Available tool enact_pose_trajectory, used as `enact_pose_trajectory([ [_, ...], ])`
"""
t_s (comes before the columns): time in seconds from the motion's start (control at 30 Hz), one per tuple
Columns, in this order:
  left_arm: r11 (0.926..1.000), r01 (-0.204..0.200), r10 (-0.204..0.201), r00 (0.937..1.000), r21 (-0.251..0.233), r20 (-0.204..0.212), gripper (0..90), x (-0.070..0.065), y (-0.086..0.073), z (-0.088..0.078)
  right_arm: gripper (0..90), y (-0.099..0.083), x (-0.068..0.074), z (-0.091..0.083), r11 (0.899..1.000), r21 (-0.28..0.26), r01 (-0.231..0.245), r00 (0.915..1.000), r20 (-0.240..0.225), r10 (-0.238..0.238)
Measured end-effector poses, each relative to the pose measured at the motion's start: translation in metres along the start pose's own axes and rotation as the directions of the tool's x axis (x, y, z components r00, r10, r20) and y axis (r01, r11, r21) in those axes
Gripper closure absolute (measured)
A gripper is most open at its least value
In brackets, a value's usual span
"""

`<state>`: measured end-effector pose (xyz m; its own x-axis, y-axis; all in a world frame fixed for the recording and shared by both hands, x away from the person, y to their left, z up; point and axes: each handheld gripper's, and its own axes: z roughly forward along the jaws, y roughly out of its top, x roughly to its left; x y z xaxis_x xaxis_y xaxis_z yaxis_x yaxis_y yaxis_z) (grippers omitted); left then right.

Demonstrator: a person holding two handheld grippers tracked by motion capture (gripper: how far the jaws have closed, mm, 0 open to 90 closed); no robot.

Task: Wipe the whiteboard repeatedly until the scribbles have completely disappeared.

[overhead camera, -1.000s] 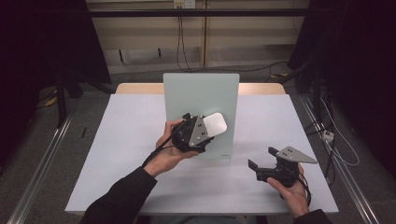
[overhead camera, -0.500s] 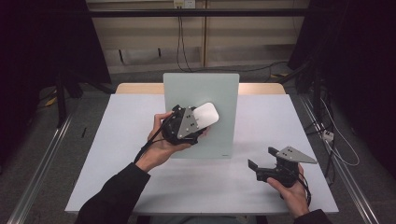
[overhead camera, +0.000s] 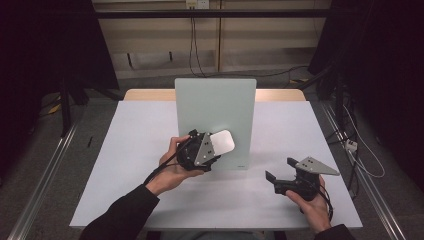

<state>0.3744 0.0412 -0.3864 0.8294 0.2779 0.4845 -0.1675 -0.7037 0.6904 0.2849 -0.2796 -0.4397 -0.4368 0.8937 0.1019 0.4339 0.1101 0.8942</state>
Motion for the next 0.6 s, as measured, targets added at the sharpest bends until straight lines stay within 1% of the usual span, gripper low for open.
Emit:
enact_pose_trajectory([
  [0.03,0.9999,0.011,-0.011,0.9999,-0.004,0.003,31.2,0.001,0.000,0.000,5.9,0.000,0.000,0.000,1.000,0.000,-0.001,1.0000,0.000,0.001],
  [0.1,0.9997,0.017,-0.017,0.9998,-0.016,-0.001,31.2,0.006,0.001,-0.002,5.9,0.000,0.000,0.000,1.000,-0.001,-0.001,1.0000,0.001,0.001],
  [0.17,0.9995,0.022,-0.022,0.9996,-0.022,-0.017,31.1,0.012,0.005,-0.006,5.9,0.000,0.000,0.000,1.000,0.000,0.001,1.0000,0.000,-0.001],
  [0.3,0.9965,0.061,-0.064,0.9966,-0.057,-0.053,31.1,0.029,0.011,-0.015,5.9,0.000,0.000,0.000,1.000,0.000,0.002,1.0000,0.000,-0.002],
  [0.33,0.9967,0.055,-0.059,0.9963,-0.059,-0.063,31.1,0.033,0.013,-0.017,5.9,0.000,0.000,0.000,1.000,0.000,0.002,1.0000,0.001,-0.002],
  [0.4,0.9955,0.064,-0.069,0.9945,-0.070,-0.079,31.1,0.039,0.016,-0.020,5.9,0.000,0.000,0.000,1.000,0.000,-0.001,1.0000,0.001,0.001],
  [0.43,0.9959,0.057,-0.063,0.9946,-0.070,-0.082,31.1,0.041,0.017,-0.021,5.9,0.000,0.000,0.000,1.000,0.000,0.000,1.0000,0.001,0.000],
  [0.47,0.9951,0.066,-0.072,0.9939,-0.074,-0.084,31.1,0.041,0.017,-0.021,5.9,0.000,0.000,0.000,1.000,0.000,0.000,1.0000,0.001,0.000],
  [0.53,0.9962,0.050,-0.056,0.9943,-0.071,-0.091,31.1,0.038,0.016,-0.020,5.9,0.000,0.000,0.000,1.000,0.000,0.000,1.0000,0.001,0.000],
  [0.6,0.9971,0.041,-0.046,0.9959,-0.064,-0.078,31.1,0.035,0.015,-0.018,5.9,0.000,0.000,0.000,1.000,0.000,0.001,1.0000,0.000,-0.001],
])
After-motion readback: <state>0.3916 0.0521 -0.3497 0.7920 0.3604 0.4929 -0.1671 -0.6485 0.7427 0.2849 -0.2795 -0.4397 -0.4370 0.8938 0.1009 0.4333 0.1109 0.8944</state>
